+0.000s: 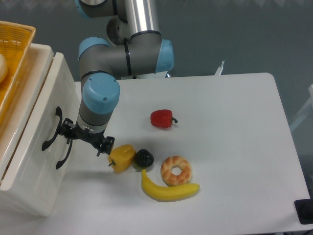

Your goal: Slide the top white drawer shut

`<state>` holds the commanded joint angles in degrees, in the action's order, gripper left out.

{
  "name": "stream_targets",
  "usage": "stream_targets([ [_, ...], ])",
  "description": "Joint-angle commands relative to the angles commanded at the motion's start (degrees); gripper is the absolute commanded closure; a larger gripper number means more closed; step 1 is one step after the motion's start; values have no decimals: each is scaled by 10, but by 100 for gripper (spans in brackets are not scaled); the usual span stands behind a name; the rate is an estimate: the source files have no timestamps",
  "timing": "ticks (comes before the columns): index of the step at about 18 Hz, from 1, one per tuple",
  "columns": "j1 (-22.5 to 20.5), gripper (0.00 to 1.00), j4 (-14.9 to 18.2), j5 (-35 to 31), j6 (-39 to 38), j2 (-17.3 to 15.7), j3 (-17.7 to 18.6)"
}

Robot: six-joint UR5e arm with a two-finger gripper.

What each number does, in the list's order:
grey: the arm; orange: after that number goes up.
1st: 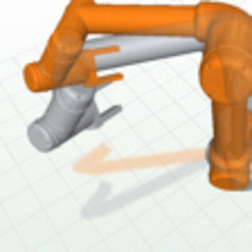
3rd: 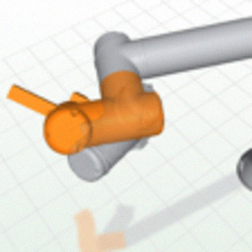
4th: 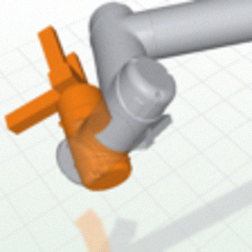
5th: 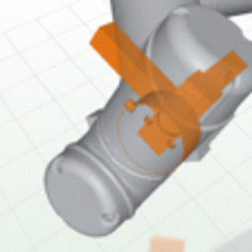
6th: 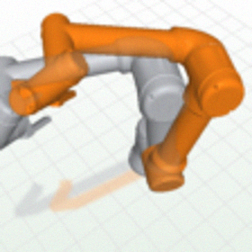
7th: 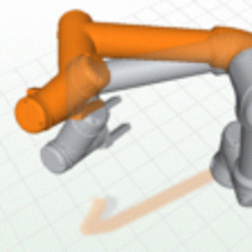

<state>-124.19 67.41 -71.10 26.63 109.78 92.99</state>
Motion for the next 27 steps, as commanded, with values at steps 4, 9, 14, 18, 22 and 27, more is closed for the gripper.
stream_targets([
  [4, 0, 0, 0, 1, 0, 1, 0],
  [9, 1, 0, 1, 2, -2, 3, 0],
  [14, 0, 0, 1, 6, -3, 2, 0],
  [18, 0, 0, 1, 12, -3, 2, 0],
  [22, -1, 0, 0, 11, -1, 3, 0],
  [27, -9, 0, -1, 9, 5, 3, -7],
])
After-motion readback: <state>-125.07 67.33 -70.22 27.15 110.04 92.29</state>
